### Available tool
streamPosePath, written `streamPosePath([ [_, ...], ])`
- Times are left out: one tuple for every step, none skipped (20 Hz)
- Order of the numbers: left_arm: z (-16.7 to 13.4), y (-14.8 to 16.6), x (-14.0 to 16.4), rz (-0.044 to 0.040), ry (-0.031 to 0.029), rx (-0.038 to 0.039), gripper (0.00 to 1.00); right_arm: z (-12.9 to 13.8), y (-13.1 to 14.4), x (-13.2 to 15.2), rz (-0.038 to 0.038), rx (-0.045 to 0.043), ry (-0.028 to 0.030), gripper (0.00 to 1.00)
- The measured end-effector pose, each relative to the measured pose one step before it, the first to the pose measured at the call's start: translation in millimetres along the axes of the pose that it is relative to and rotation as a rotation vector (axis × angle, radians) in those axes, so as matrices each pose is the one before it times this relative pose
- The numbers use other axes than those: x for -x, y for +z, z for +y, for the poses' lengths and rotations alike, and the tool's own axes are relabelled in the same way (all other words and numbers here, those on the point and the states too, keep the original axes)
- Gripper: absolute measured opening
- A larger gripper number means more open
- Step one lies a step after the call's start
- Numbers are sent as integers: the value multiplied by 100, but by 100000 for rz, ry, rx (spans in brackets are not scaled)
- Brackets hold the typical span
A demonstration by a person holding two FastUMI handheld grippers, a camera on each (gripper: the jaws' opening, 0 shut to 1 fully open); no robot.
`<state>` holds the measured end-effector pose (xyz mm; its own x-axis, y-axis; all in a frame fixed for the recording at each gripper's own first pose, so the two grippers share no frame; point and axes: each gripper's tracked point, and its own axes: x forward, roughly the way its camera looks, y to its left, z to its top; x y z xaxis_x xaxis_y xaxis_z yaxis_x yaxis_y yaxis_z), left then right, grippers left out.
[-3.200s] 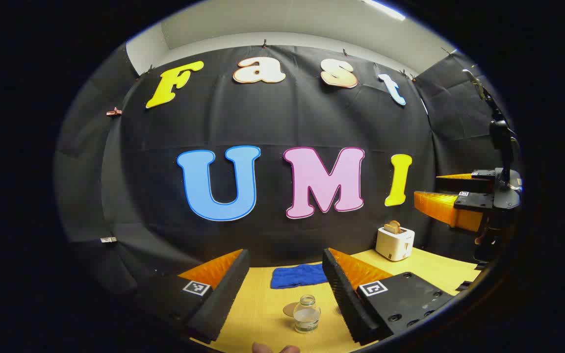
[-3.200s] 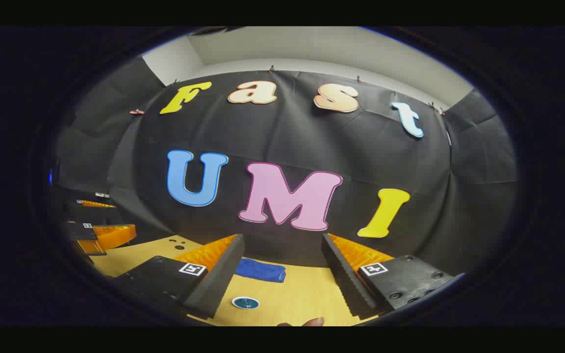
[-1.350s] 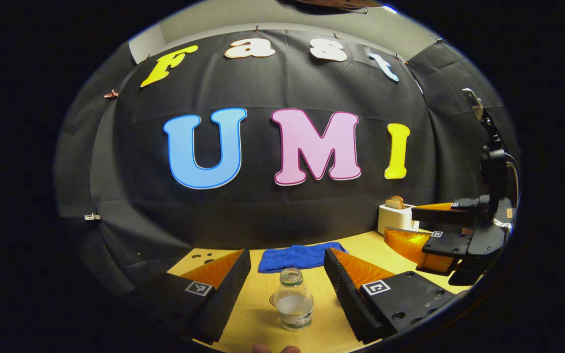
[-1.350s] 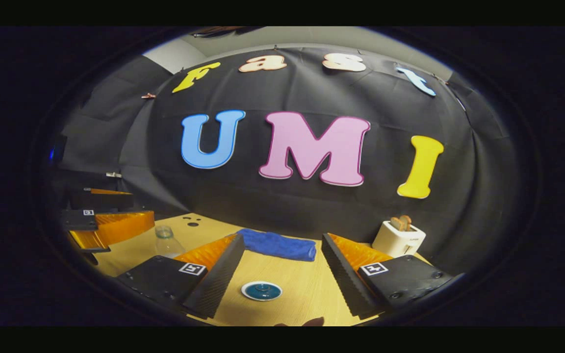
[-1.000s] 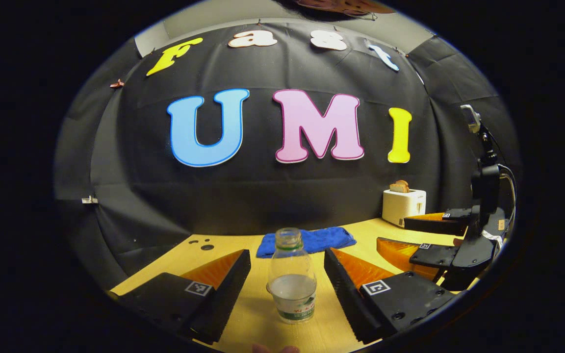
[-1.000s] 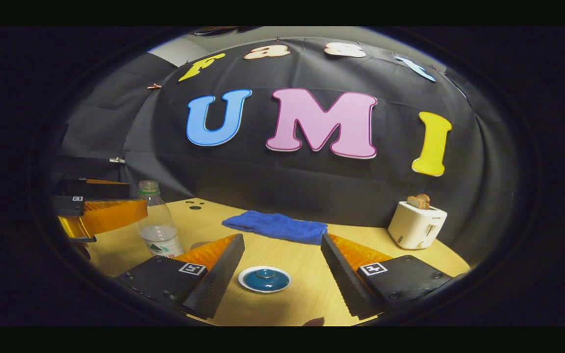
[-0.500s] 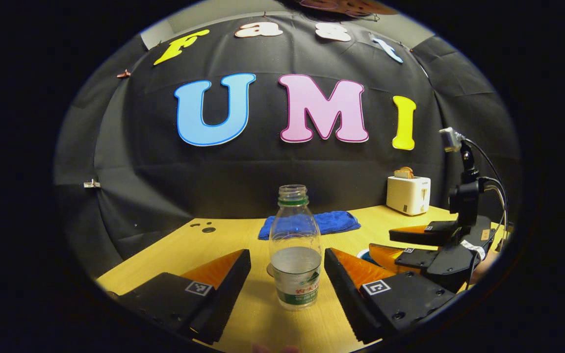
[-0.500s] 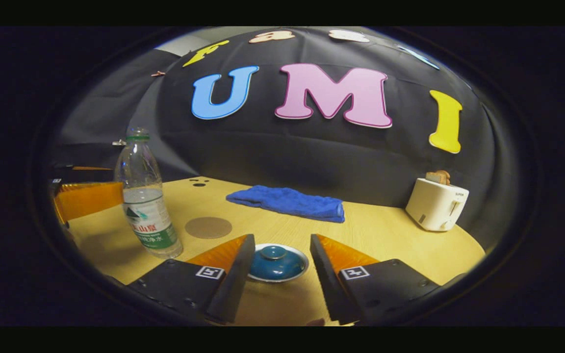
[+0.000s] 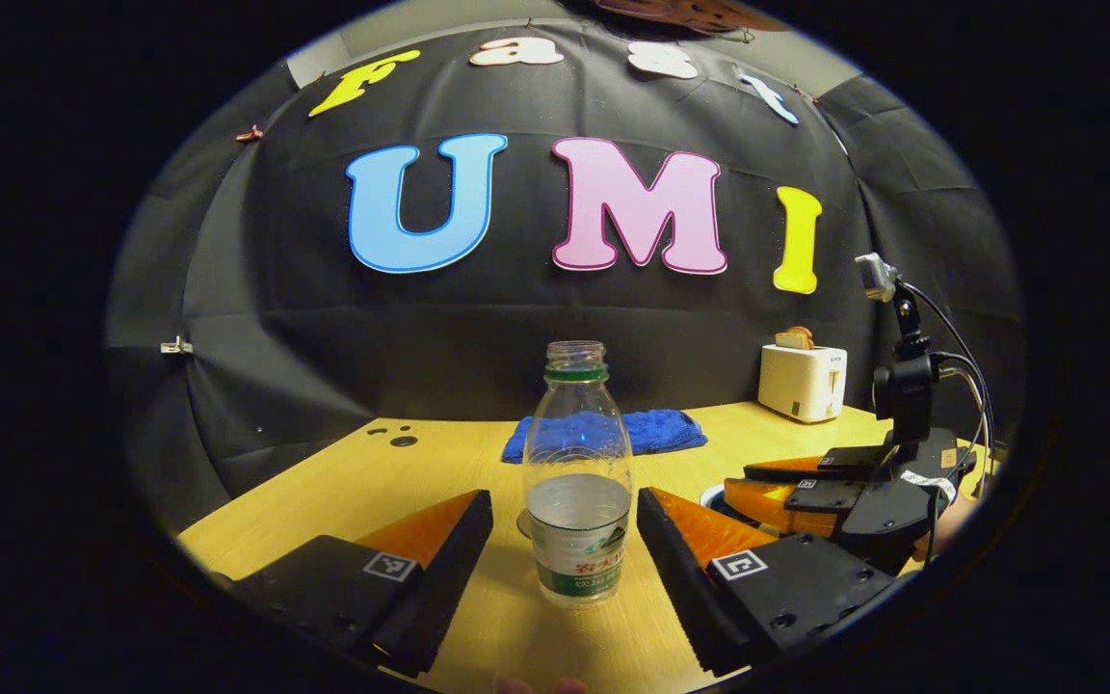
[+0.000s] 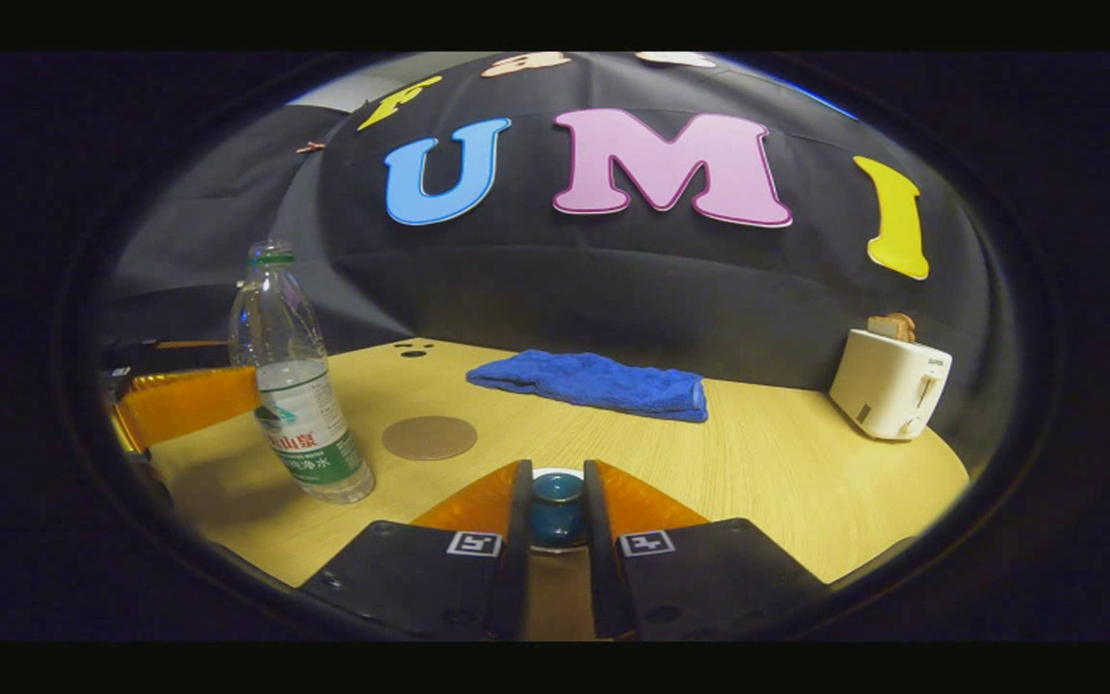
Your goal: Open the teacup lid with one hand, grasp the water bottle and pour water into the teacup with the other hand; after pouring, place the water bottle on the coaster and then close the teacup lid.
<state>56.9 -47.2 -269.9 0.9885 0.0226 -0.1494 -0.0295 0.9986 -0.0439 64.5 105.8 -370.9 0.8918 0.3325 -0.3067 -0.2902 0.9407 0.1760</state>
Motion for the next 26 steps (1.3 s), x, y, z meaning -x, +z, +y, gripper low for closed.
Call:
streamPosePath([
  [-261, -25, -143, 76, -596, -112, 95, 7, 68, 142, -94, -709, 143, 25],
  [-166, -227, -203, 174, -384, -47, 95, -21, 186, 11, -415, -712, 118, 26],
  [-153, -61, -228, 74, -105, 215, 95, 25, 273, 25, -1083, -100, 88, 31],
  [-91, 79, -228, -63, -242, 521, 95, -68, 532, -27, -1472, 230, 147, 31],
  [-119, 40, -285, 24, -110, 311, 95, -103, 255, -9, -952, 353, -201, 27],
  [-148, -267, -366, 291, -49, 139, 95, -88, 466, 46, -924, -59, -4, 22],
  [-90, -193, -329, 412, 57, 20, 95, -105, 490, 159, -988, -118, -361, 22],
  [57, -470, -248, 545, 244, 65, 95, -252, 617, 224, -1363, -63, -475, 22],
  [86, -192, -267, 364, 421, 193, 95, -306, 488, 262, -1273, 157, -641, 22],
  [93, -137, -143, 314, 520, 189, 95, -308, 495, 257, -1011, 280, -551, 22],
  [109, -82, -210, 161, 632, 63, 95, -347, 396, 337, -872, 544, -701, 31],
  [15, -396, -257, 372, 430, -98, 95, -533, 528, 347, -949, 614, -938, 31],
  [147, -200, -102, 581, 555, -138, 95, -566, 393, 277, -824, 336, -1102, 31],
  [158, -327, -84, 394, 727, -38, 95, -671, 423, 310, -735, -134, -1096, 31],
  [-3, -248, -193, 670, -168, 117, 95, -604, 216, 254, -618, -245, -1293, 31],
  [-122, -304, 49, 660, 71, -264, 95, -736, 268, 207, -482, -180, -1428, 31],
  [71, -58, -297, 585, 420, -367, 92, -716, 184, 274, -424, -11, -1363, 31],
  [83, 88, 97, -468, 264, -316, 79, -746, 135, 190, -189, 407, -1313, 22],
  [-18, 78, -85, 1049, 33, -921, 79, -656, -84, 188, -80, 563, -1556, 24],
  [80, 7, -107, 237, 378, -2591, 77, -626, -47, 149, 16, 147, -1102, 27],
  [276, 139, -160, 818, 1058, -4191, 77, -566, -75, 143, 112, 81, -1042, 29],
  [417, 42, -117, 956, 1589, -5570, 76, -559, -89, 137, 65, 67, -910, 31],
  [672, 181, -185, 855, 2194, -6356, 76, -484, -102, 129, 216, 200, -948, 31],
  [813, 43, -208, 863, 2263, -6570, 76, -539, -62, 95, 209, 192, -707, 31],
  [562, 121, -137, 395, 1775, -6924, 76, -335, -71, 158, -27, 152, -457, 26],
  [323, 5, -244, 452, 1953, -7393, 76, -370, 51, 53, -92, 55, -244, 31],
])
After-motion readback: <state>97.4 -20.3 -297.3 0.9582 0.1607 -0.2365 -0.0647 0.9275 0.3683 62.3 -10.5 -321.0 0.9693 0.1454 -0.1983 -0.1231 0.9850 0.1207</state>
